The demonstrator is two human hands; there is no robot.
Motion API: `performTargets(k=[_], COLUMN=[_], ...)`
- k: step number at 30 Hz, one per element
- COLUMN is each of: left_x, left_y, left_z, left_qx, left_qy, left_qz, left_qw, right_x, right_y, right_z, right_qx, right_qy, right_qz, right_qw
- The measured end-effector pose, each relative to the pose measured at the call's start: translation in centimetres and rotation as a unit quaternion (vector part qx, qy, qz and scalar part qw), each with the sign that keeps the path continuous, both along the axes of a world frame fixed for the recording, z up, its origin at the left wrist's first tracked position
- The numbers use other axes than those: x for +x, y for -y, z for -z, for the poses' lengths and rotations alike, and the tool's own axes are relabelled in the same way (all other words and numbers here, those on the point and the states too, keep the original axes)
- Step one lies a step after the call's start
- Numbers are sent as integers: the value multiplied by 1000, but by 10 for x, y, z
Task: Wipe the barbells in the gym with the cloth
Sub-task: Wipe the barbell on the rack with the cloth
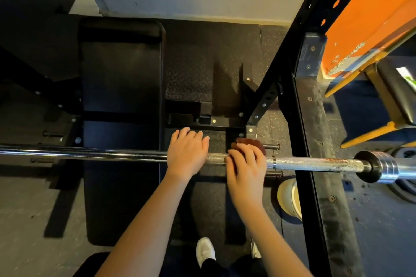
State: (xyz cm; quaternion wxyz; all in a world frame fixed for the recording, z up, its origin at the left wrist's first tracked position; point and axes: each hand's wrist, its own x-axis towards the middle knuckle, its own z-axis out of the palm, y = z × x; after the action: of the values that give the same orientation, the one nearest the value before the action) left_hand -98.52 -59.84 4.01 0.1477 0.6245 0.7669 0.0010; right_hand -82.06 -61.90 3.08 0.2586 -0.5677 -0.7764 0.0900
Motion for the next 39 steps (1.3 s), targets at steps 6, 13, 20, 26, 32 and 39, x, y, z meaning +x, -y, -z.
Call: performTargets(k=[6,13,20,26,32,39], left_x=[-2,-3,-8,-6,-8,-6], left_y=[-3,-10,-19,-22,-23,-24], left_z=[-2,-1,-1,-2,-5,-7], left_qx=[4,-4,-43,-26,-16,22], left_qy=[3,20,38,38,60,68], left_qz=[6,-6,-12,-29,-31,-35], left_qw=[1000,1000,998,998,998,997], right_x=[65,-3,64,-7,65,-9], right_y=[-31,-10,-43,-22,-44,-21], right_z=[-4,-1,-7,-5,-11,-4], right_qx=[6,-10,-32,-55,-71,-38], right_qy=[27,53,28,44,52,71], right_qz=[26,-30,38,-75,-54,-73], right_qw=[999,998,998,995,995,994])
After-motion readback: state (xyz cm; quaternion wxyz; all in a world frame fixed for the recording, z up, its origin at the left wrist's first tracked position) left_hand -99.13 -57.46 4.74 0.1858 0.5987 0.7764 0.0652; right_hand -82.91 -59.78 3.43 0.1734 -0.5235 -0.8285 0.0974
